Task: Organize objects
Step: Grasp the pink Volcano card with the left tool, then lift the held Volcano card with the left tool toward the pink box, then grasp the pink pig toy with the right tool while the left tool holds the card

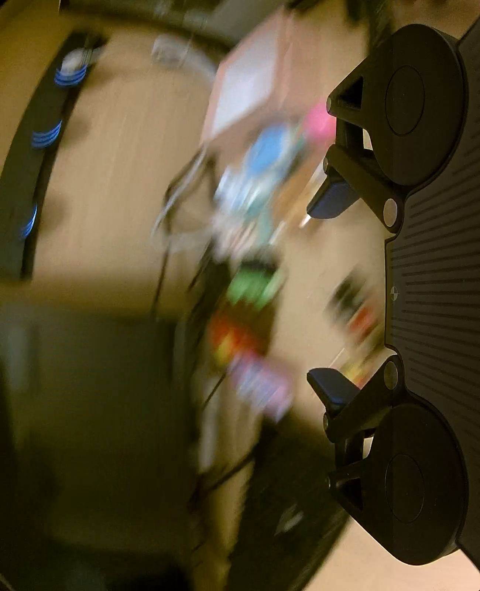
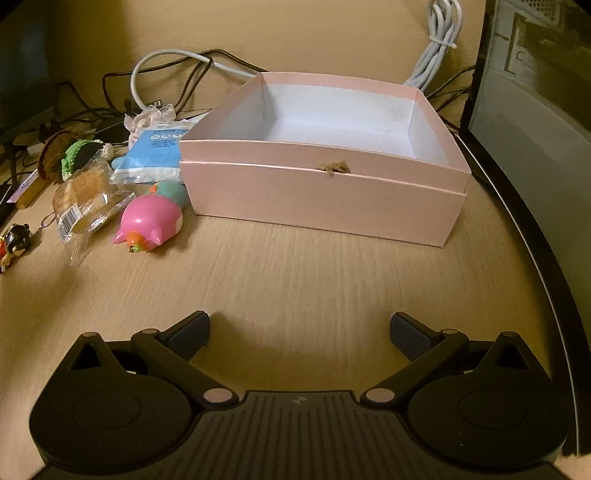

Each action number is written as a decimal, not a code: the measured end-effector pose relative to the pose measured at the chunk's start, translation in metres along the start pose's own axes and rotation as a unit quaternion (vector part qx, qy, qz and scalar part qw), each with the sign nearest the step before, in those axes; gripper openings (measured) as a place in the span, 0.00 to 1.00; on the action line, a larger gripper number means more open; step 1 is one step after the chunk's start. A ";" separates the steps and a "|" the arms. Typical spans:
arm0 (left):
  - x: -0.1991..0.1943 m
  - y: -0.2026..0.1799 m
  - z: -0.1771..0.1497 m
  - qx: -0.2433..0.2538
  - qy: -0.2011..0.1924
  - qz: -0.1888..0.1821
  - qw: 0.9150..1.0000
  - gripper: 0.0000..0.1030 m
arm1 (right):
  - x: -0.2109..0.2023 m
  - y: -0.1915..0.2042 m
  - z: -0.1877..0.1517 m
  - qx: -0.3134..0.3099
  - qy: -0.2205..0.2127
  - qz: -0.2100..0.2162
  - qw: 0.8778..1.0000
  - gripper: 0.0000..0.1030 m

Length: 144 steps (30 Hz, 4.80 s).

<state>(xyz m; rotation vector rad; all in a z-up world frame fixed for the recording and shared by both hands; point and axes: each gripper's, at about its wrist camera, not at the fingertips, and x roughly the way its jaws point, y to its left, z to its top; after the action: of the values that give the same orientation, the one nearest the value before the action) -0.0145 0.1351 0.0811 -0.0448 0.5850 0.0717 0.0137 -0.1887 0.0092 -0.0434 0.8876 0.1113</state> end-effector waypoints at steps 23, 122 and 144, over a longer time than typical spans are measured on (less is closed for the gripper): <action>0.181 0.042 0.066 0.008 0.215 0.016 0.976 0.47 | -0.105 -0.001 -0.017 0.058 -0.042 0.011 0.997 1.00; 0.004 -0.038 -0.036 -0.059 0.215 -0.061 0.973 0.45 | 0.029 0.068 0.048 -0.126 -0.032 0.105 0.986 0.68; -0.015 -0.034 -0.027 -0.022 0.189 -0.201 0.961 0.45 | -0.064 0.056 0.000 -0.088 -0.034 0.013 0.995 0.41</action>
<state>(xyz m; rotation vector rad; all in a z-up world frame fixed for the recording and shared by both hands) -0.0388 0.0989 0.0676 -0.2238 0.9456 -0.3273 -0.0333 -0.1386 0.0593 -0.1908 0.8084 0.2145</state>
